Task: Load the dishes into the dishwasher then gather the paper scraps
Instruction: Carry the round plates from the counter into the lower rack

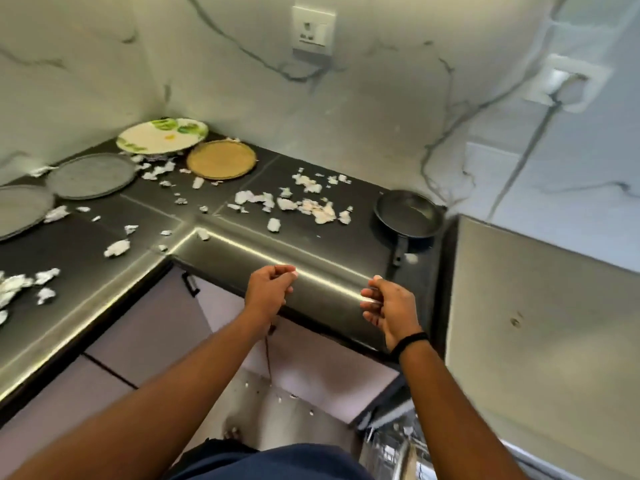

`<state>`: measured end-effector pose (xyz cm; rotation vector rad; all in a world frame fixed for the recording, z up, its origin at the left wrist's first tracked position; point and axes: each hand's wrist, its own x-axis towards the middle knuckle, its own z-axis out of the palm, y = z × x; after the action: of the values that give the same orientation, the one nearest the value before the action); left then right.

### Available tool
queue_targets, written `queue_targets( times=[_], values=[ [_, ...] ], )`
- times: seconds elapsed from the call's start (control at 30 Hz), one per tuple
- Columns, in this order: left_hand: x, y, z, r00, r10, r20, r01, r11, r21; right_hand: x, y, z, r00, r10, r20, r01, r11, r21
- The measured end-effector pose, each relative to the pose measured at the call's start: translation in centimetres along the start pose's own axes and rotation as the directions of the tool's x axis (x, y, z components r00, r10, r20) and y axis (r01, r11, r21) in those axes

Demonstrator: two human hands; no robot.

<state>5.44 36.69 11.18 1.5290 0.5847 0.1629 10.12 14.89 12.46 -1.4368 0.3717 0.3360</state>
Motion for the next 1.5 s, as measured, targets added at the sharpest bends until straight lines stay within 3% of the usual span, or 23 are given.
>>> queue_targets(
  times=[0.3,0.63,1.1,1.5],
  values=[
    [8.9,-0.9,-15.6,0.960,-0.095,-0.263,0.050,0.984,-0.171,4.2,-1.5,19.5,0.970,0.042,0.238,0.004,0.982,-0.191],
    [13.9,-1.9,-26.2,0.910,-0.112,-0.398,0.045,0.983,-0.176,6.3,0.7,34.7,0.929,0.142,0.340,-0.029,0.948,-0.317],
    [23.1,-0.4,-25.2,0.946,-0.014,-0.324,0.001,0.999,-0.041,12.8,0.4,42.0,0.940,0.153,0.307,-0.077,0.966,-0.247],
    [36.6,3.3,-22.0,0.913,-0.040,-0.406,0.050,0.999,0.014,25.5,-4.9,43.6,0.960,0.104,0.259,-0.079,0.991,-0.105]
  ],
)
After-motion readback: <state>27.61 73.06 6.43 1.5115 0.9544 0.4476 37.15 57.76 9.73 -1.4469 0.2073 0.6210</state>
